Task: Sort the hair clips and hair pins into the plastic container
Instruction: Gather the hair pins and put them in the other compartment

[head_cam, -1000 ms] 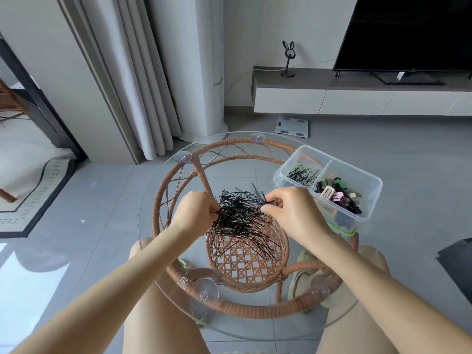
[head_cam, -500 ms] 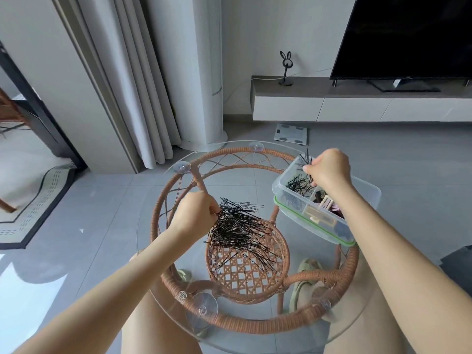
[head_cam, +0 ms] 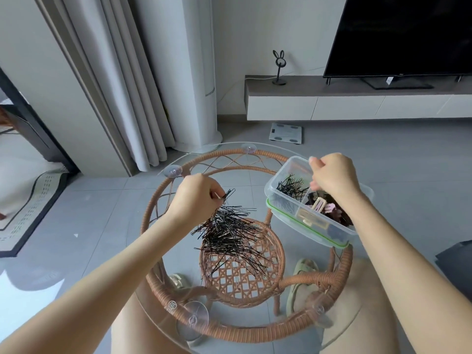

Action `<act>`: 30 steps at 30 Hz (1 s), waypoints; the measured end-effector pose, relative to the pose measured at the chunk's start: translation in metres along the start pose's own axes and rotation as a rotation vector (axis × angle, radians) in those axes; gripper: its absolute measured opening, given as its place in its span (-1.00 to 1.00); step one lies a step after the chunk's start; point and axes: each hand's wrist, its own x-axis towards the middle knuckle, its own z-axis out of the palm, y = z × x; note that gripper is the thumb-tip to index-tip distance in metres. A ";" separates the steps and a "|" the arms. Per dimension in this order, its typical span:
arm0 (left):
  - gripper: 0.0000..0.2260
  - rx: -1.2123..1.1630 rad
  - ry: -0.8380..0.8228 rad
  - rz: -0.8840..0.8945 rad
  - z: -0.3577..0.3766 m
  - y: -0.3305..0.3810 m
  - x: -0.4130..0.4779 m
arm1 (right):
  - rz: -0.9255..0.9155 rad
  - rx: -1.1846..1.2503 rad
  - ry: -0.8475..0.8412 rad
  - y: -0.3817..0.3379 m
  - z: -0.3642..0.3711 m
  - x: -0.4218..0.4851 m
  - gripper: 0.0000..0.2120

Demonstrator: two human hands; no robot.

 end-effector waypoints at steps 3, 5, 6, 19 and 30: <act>-0.84 -0.071 0.050 0.038 -0.008 0.024 0.018 | -0.051 0.062 0.014 0.017 -0.006 -0.005 -0.53; -0.83 -0.117 0.102 0.075 -0.010 0.043 0.033 | -0.061 0.095 0.038 0.026 -0.005 -0.006 -0.51; -0.82 -0.135 0.124 0.104 -0.010 0.054 0.042 | -0.062 0.110 0.050 0.030 -0.005 -0.007 -0.50; -0.66 0.222 -0.142 0.426 0.073 0.131 0.117 | -0.198 0.025 0.112 0.049 -0.018 -0.037 -0.60; -0.67 -0.004 -0.292 0.363 0.057 0.100 0.108 | -0.305 0.001 0.074 0.029 -0.019 -0.059 -0.62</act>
